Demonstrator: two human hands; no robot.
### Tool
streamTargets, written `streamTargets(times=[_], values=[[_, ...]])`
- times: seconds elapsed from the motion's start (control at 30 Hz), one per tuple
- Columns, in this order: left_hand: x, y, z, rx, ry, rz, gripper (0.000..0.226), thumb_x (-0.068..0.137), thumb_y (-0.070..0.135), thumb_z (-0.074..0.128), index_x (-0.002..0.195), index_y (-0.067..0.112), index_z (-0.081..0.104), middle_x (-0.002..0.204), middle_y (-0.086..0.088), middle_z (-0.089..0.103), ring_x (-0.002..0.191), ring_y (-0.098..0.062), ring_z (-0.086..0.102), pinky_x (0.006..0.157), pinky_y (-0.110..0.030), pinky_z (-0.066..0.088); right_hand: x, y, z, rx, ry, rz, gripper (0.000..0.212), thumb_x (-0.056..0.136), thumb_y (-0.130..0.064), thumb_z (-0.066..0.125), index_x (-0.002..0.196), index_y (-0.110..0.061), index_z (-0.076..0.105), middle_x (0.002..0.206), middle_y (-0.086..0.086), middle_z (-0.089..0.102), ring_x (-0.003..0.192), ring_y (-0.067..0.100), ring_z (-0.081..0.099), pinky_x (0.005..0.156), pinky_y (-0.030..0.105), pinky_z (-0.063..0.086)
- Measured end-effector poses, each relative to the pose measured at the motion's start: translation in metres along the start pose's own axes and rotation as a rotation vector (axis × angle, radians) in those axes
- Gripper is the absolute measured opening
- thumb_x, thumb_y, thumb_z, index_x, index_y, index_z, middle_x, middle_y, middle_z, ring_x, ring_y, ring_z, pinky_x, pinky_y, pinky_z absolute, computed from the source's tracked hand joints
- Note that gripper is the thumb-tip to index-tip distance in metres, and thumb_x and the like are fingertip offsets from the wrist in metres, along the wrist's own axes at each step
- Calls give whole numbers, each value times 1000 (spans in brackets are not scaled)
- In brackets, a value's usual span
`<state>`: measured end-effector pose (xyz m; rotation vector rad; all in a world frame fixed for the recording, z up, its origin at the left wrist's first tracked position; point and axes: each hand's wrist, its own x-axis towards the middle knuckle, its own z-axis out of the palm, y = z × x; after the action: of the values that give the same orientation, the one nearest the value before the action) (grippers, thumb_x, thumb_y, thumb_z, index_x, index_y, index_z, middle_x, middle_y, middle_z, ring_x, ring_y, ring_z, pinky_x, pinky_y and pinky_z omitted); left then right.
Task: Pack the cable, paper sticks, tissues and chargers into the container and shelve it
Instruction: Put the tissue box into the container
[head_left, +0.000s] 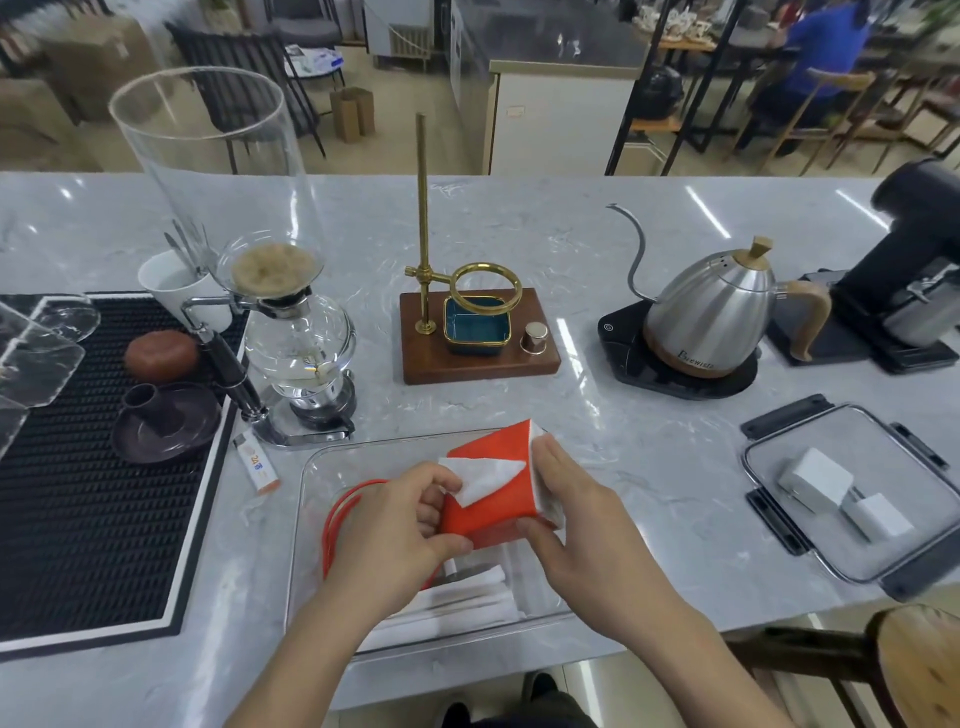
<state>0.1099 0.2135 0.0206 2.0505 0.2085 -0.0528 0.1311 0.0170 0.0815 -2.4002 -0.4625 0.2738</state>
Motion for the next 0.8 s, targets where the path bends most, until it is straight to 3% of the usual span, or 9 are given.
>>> streamTargets(times=[0.1,0.23,0.33,0.5,0.63,0.8], values=[[4,-4,3,41,-52,18,56,55,5,92,84,40,60,70,8,58,53,0,52,56,-21,54,3,2,5,-33,-3,-14,67,94,-17,59,152,-24,26,158,-9,33,144,12,32,115,30,34],[7,-6,4,138,-65,40,55,56,9,91,87,39,57,67,7,57,51,-5,48,61,-37,56,6,8,11,-72,-10,-10,65,95,-15,57,152,-24,26,158,-8,33,143,13,35,115,26,34],[8,-6,5,199,-60,60,53,58,14,91,91,38,56,67,7,57,55,-10,52,63,-40,55,7,10,13,-99,11,-19,62,94,-14,58,149,-24,30,150,-10,38,133,13,44,107,23,42],[7,-8,4,235,-33,75,53,57,23,91,90,42,54,64,8,56,53,-8,53,61,-38,55,9,12,16,-180,12,-17,67,94,-14,56,153,-20,24,140,-8,35,122,10,45,93,8,34],[5,-9,2,270,-4,71,54,54,27,87,87,49,50,62,9,55,54,-8,57,56,-32,52,13,8,18,-223,-11,-3,69,92,-9,55,152,-18,23,134,-3,40,118,16,47,94,20,44],[4,-9,2,304,13,74,53,54,29,84,91,47,51,59,11,56,55,-5,58,52,-24,46,13,7,22,-278,-44,-3,46,83,-1,55,124,-16,44,124,0,48,108,20,52,81,21,42]])
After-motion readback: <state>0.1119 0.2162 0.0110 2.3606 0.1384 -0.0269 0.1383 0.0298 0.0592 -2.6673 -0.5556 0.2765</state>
